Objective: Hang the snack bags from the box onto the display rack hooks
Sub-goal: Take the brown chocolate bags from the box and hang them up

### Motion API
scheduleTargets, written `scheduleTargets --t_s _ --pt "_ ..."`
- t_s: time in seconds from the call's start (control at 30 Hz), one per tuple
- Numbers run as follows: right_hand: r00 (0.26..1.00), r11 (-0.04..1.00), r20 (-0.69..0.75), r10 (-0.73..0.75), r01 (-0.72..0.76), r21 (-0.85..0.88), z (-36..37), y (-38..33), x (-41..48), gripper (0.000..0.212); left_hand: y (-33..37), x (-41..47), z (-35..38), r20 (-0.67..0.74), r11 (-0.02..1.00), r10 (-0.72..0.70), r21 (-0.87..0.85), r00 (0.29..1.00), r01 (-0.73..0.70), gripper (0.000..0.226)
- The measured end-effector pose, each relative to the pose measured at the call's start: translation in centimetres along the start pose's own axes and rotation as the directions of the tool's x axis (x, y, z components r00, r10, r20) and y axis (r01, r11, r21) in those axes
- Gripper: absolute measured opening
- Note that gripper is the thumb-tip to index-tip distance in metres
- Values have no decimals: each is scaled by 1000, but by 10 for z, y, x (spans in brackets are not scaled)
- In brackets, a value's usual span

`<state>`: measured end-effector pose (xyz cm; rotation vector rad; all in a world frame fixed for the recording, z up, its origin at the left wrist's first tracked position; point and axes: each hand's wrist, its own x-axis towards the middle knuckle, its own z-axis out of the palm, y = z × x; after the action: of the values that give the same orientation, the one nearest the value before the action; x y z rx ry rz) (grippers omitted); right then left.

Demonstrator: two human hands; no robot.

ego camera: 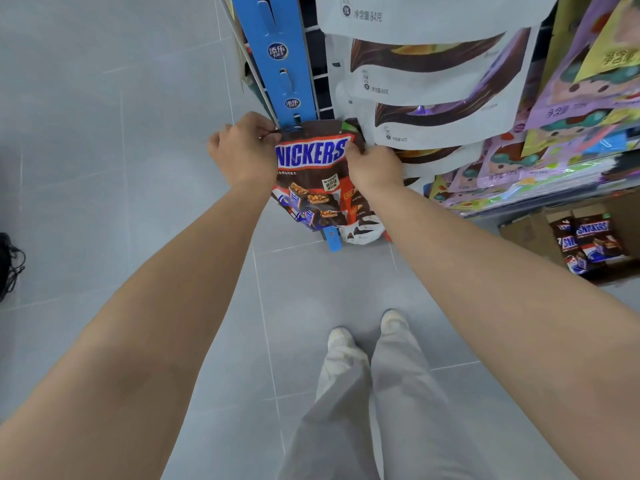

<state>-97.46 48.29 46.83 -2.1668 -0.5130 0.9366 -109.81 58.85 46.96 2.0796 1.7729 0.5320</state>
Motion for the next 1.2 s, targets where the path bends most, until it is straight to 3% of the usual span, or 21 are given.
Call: scheduleTargets --t_s 0.23,0.37,0.53,0.63,0.73,0.83,0.97,1.07,1.2 --pt "998 991 -20 62 -59 122 -2 -1 -2 42 1 1 -2 35 993 54 102 998 -57 13" --pt "975 971 126 182 -199 133 -3 -12 2 47 9 4 -7 110 976 78 192 991 -99 5" --pt "954 973 219 205 -222 58 -11 -12 -5 51 12 -4 -13 124 967 89 226 988 -115 19" --pt "903 971 367 225 -239 -8 -25 -7 -18 51 22 -24 -26 46 991 128 26 991 -129 7" --pt "854 974 473 214 -224 -36 -47 5 -32 41 37 -53 -28 176 977 180 -149 968 -155 8" --pt "869 972 454 199 -233 21 -75 33 -36 32 61 -77 -16 378 950 312 -135 872 -281 23" --pt "910 943 357 211 -286 171 -124 75 -37 27 113 -105 12 617 886 445 -202 648 -416 26" --pt "930 922 302 211 -292 254 -170 101 -43 19 162 -133 33 651 833 536 -304 537 -462 12" --pt "960 912 172 221 -266 313 -258 146 -50 15 238 -181 76 674 818 561 -360 481 -449 10"
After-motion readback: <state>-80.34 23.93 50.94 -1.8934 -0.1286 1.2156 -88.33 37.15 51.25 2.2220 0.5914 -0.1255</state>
